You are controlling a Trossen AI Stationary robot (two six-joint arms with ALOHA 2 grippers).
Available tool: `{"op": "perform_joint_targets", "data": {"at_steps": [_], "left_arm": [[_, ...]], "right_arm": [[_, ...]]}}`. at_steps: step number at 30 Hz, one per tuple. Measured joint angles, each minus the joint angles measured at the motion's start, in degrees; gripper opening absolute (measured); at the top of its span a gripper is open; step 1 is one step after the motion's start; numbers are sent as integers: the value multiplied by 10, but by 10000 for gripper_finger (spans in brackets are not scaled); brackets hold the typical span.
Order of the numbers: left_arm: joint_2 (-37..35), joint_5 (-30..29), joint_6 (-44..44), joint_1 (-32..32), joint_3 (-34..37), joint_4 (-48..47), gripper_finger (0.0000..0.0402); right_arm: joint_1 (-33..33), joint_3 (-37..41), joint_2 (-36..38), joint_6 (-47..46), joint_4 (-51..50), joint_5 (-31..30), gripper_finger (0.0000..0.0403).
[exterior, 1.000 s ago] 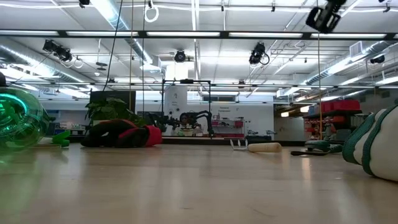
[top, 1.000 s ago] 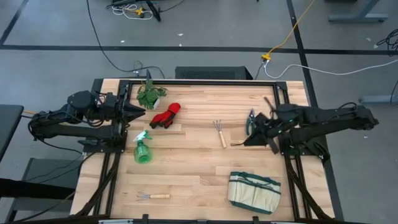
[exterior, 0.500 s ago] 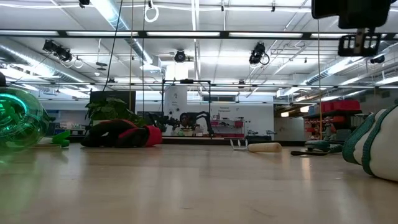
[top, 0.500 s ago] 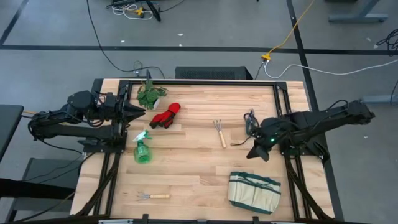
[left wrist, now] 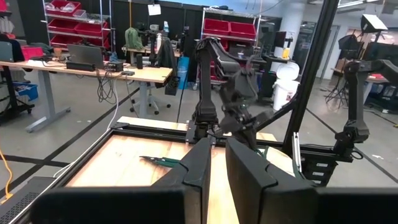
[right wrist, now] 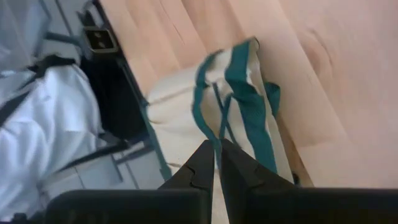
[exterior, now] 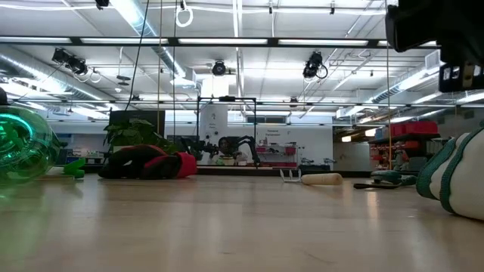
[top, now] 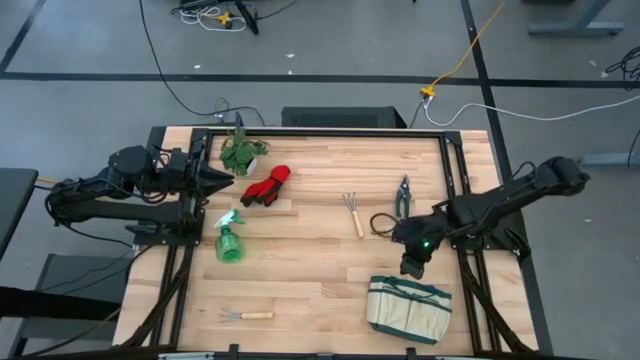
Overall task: Pick & Place Garden tools in Gardening bag
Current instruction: Prepare the gardening bag
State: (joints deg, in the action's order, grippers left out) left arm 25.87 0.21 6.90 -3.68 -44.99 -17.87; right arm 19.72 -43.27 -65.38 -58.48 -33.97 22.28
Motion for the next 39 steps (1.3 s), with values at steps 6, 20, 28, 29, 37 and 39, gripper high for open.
{"op": "perform_joint_targets", "data": {"at_steps": [6,20,28,29,37,39], "left_arm": [[0,0,0,0,0,0,58],[0,1,0,0,0,0,58],[0,1,0,0,0,0,58],[0,1,0,0,0,0,58],[0,1,0,0,0,0,58],[0,1,0,0,0,0,58]], "right_arm": [[21,0,-42,-19,17,17,27],[43,0,-106,-73,24,7,27],[55,0,-133,-84,48,13,72],[55,0,-133,-85,50,13,81],[55,0,-133,-84,55,12,142],[55,0,-133,-81,53,12,149]]}}
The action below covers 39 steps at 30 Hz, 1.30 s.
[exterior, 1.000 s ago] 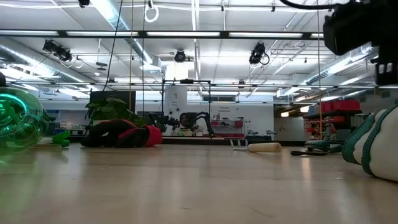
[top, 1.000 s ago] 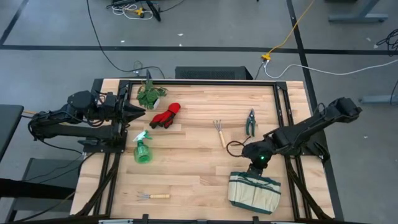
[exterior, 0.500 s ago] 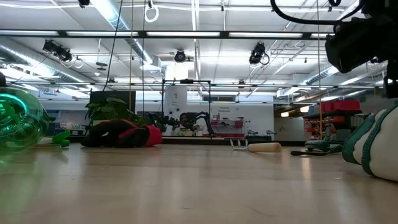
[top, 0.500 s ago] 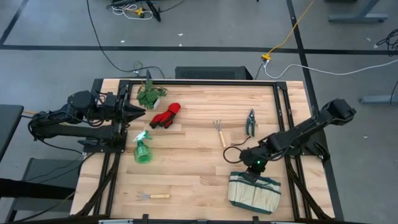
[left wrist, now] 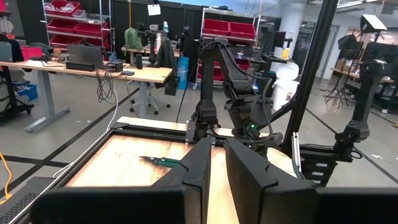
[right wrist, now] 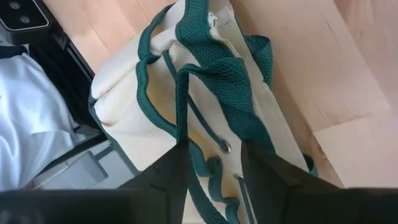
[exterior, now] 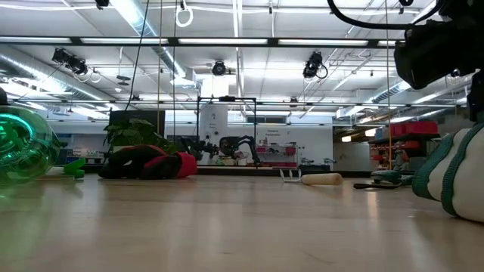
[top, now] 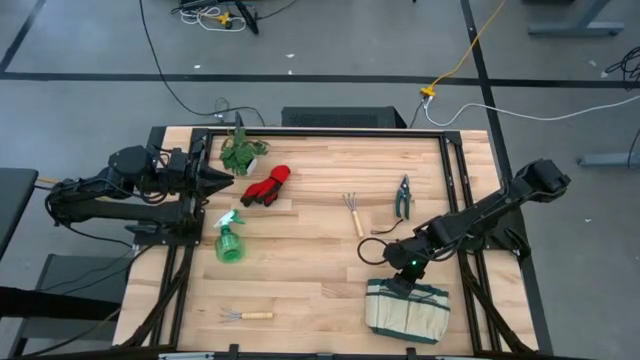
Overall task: Pick & Place Garden tools in Gardening bag
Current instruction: Prepare the gardening bag
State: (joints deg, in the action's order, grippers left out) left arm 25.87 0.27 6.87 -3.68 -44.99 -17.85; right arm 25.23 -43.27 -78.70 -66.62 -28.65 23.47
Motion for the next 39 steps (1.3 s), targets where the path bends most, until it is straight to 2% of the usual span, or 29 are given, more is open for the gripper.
{"op": "perform_joint_targets", "data": {"at_steps": [17,23,39], "left_arm": [[0,0,0,0,0,0,58],[0,0,0,0,0,0,58],[0,0,0,0,0,0,58]], "right_arm": [[-22,0,0,20,3,-18,132],[-13,0,0,2,47,-17,130],[24,0,0,11,32,-50,130]]}}
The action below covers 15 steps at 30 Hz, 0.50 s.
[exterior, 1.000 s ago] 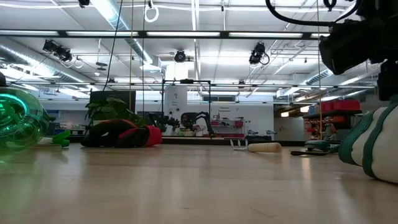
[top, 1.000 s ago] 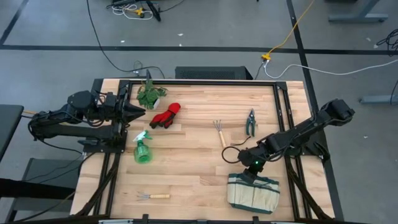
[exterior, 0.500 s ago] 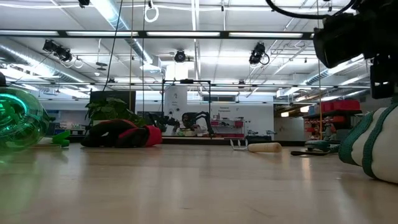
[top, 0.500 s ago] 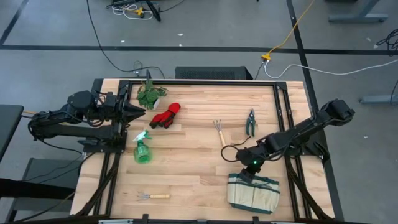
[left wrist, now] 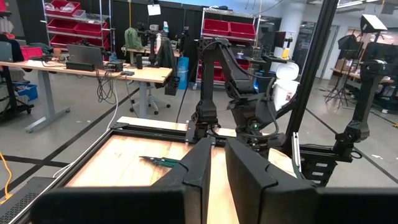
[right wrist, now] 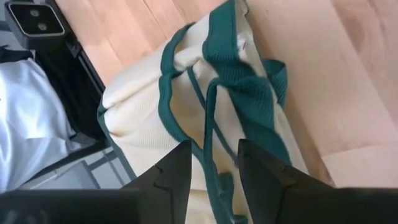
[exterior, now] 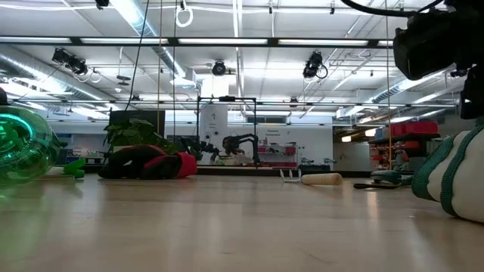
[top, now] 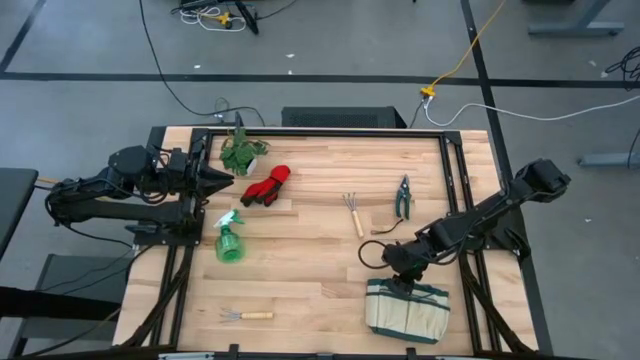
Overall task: Pick & Place Garden tools in Gardening bag
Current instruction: Prepare the gardening bag
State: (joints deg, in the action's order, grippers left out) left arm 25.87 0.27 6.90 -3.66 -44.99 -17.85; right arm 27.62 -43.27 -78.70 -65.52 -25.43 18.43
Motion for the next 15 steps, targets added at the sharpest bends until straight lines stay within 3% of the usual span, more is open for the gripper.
{"op": "perform_joint_targets", "data": {"at_steps": [15], "left_arm": [[0,0,0,0,0,0,58]], "right_arm": [[23,0,0,-16,0,-30,130]]}}
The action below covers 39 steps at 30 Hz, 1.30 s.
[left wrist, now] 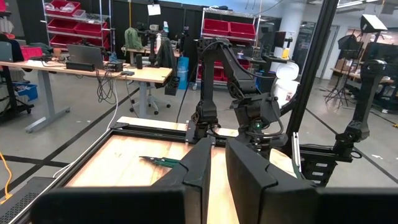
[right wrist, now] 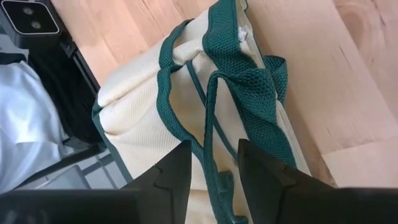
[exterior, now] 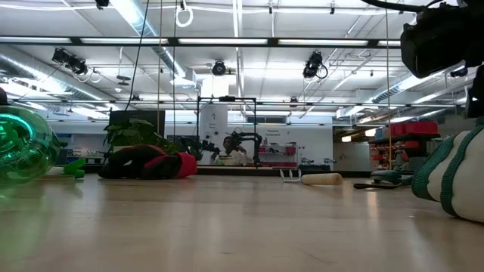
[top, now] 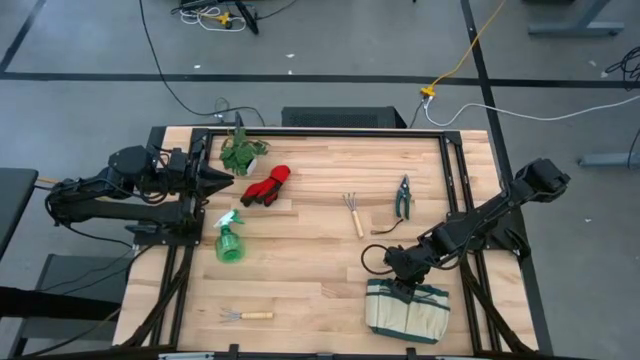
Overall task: Pick & Place Garden tools in Gardening bag
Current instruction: Prepare the gardening bag
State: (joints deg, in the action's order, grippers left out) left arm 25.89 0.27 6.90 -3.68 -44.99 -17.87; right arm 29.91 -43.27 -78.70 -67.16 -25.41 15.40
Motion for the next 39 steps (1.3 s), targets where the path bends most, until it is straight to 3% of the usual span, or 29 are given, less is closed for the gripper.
{"op": "perform_joint_targets", "data": {"at_steps": [14,18,24,33,39], "left_arm": [[0,0,0,0,0,0,58],[0,0,0,0,0,0,58],[0,0,0,0,0,0,58],[0,0,0,0,0,0,58],[0,0,0,0,0,0,58]], "right_arm": [[6,0,-69,13,20,50,117],[6,0,-69,27,23,47,87],[5,0,-69,58,29,51,11],[-12,-7,-68,89,29,46,5],[-29,-71,-68,155,-33,26,2]]}}
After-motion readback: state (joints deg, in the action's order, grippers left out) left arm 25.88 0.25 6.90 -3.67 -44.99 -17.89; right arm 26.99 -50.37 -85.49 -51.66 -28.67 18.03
